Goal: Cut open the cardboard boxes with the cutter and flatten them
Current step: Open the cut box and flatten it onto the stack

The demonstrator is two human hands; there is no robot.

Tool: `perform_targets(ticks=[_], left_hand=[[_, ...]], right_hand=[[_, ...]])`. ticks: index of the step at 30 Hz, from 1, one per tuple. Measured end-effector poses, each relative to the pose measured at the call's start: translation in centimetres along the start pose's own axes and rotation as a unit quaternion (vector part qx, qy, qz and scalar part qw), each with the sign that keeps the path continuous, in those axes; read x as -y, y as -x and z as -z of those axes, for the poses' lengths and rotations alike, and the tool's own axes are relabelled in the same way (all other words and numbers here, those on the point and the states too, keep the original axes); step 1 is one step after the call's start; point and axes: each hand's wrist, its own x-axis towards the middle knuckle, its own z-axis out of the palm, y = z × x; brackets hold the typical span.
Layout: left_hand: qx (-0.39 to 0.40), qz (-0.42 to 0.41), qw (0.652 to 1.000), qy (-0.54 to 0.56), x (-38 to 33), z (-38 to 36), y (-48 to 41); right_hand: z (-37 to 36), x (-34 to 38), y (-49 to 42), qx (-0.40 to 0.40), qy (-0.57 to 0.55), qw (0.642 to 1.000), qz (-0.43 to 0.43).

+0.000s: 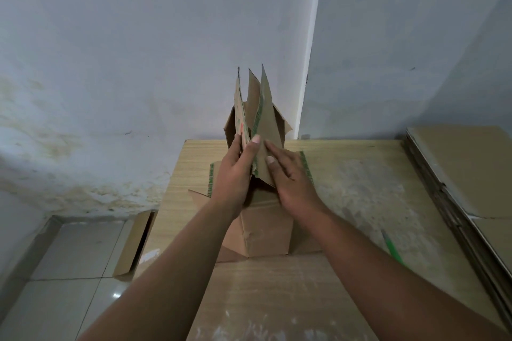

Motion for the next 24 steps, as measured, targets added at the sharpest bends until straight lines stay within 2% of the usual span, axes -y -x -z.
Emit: perform_targets(ticks=[3, 6, 12, 14, 18, 22, 24], left_hand=[[0.034, 0.006, 0.999, -0.013, 0.5, 0.5, -0.2], [0.054, 0.023, 0.997, -0.050, 0.0, 0.6, -0.9], [-0.003, 0.050, 0.995, -0.090, -0.9, -0.5, -2.2], [-0.023, 0.048, 0.994, -0.091, -0.8, -0.9, -2.6], [-0.043, 0.067, 0.993, -0.088, -0.5, -1.2, -3.9], [-0.042, 0.085, 0.990, -0.108, -0.1, -1.2, -6.6], [-0.035, 0.099, 0.989, -0.101, 0.0, -1.1, -8.0]], right_hand=[[0.1, -1.0, -1.1, -0.011, -0.010, 1.000, -0.022], [0.2, -1.6, -2.0, -0.016, -0.060, 0.994, -0.086], [0.8, -2.5, -3.8, -0.035, -0.123, 0.974, -0.186], [1.6, -2.6, -3.8, -0.043, -0.150, 0.970, -0.188], [5.2, -4.6, -3.7, -0.092, -0.087, 0.978, -0.165], [7.9, -6.6, -3.1, -0.056, 0.034, 0.986, -0.154], [8.9, -6.9, -2.7, -0.063, 0.073, 0.984, -0.147]])
